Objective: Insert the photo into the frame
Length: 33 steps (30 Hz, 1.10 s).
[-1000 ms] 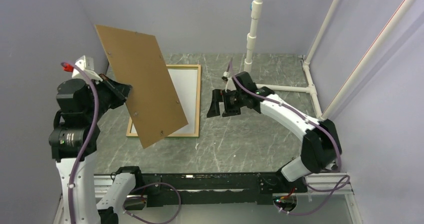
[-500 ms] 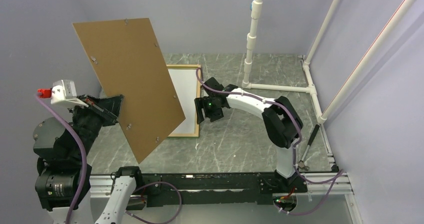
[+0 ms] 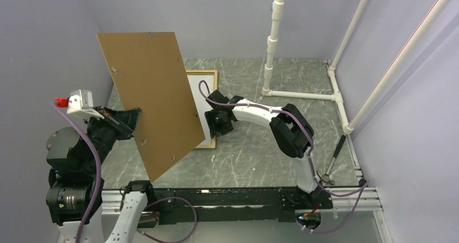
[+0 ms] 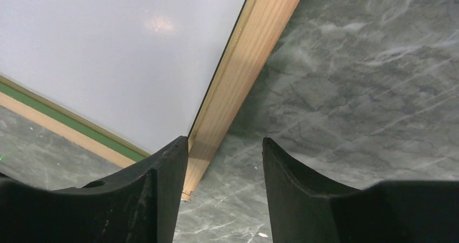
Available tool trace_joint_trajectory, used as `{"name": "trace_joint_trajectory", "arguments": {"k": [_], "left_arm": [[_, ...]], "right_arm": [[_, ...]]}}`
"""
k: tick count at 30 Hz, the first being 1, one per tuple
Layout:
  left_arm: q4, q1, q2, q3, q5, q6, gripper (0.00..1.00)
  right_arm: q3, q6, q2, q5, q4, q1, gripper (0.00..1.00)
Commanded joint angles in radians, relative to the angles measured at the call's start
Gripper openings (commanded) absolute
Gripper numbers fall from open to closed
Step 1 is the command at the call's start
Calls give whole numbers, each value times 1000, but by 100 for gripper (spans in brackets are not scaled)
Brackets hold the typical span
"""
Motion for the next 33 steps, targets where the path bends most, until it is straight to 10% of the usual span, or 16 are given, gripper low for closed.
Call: {"name": "trace_joint_trajectory", "arguments": {"k": [1,5,16,33], "left_arm": [[138,4,-30,-25,30,-15,0],[148,4,-48,-61,28,-29,0],[158,5,-77,-131,48,-42,0],[188,4,-103,-220,54,-62,0]], "right_arm": [[-2,-25,15,126,-30,2,49],[-13,-39,25,180,-51,1,27],[-205,-54,-87,156,-19,-78,4],[-537,-79,-416,127,-135,-129,3]]}}
